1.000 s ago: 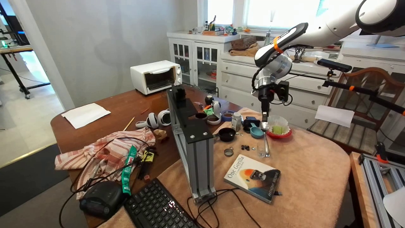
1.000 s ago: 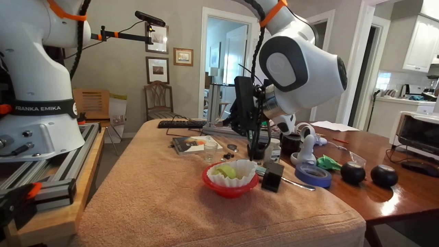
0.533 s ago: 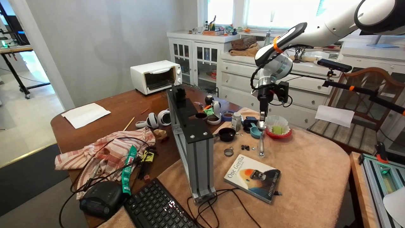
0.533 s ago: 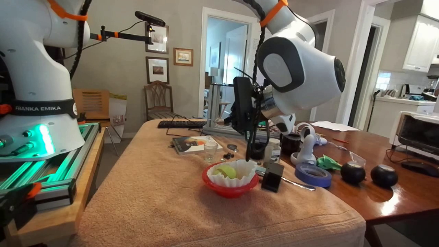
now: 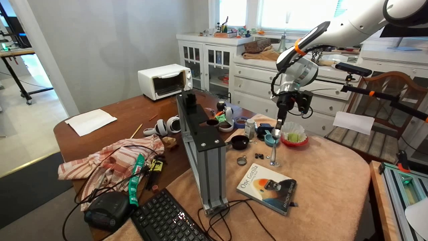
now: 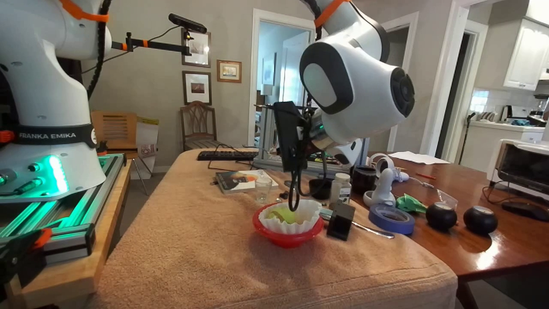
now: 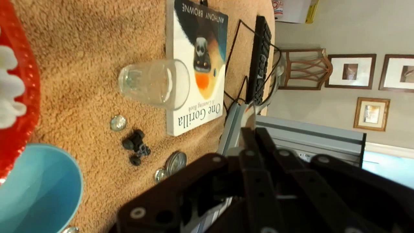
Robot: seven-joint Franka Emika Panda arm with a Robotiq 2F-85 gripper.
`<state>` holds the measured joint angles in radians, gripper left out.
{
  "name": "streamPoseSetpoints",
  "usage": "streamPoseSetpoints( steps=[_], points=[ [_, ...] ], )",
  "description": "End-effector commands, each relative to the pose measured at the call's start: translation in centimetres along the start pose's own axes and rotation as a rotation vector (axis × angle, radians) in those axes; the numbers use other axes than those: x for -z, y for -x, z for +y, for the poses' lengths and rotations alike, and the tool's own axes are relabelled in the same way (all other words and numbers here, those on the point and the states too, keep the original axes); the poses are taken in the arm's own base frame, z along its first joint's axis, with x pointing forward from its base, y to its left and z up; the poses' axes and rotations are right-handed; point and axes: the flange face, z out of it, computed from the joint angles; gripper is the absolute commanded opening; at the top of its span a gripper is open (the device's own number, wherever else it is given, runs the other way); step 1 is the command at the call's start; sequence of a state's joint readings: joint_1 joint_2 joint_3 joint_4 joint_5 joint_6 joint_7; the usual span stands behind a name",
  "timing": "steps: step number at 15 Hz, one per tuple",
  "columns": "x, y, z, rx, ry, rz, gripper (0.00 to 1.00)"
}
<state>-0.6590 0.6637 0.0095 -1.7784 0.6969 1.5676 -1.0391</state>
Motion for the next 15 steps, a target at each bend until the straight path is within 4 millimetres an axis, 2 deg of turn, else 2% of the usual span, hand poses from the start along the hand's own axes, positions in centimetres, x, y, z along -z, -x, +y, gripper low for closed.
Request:
streamPoseSetpoints(
  steps=[1,3,5,9,15],
  points=[
    [0.4,4.2,-2.2,0.066,0.031,0.016,0.01],
    [0.7,4.7,-2.6,0.11,0.028,0.052,0.01],
    [0.8,4.3,-3.2,0.149,0.033,0.102,0.01],
    [1.0,1.7,-3.9,0.176,0.087,0.21,0.01],
    [1.0,-3.5,-4.3,0.185,0.342,0.329,0.01]
  ],
)
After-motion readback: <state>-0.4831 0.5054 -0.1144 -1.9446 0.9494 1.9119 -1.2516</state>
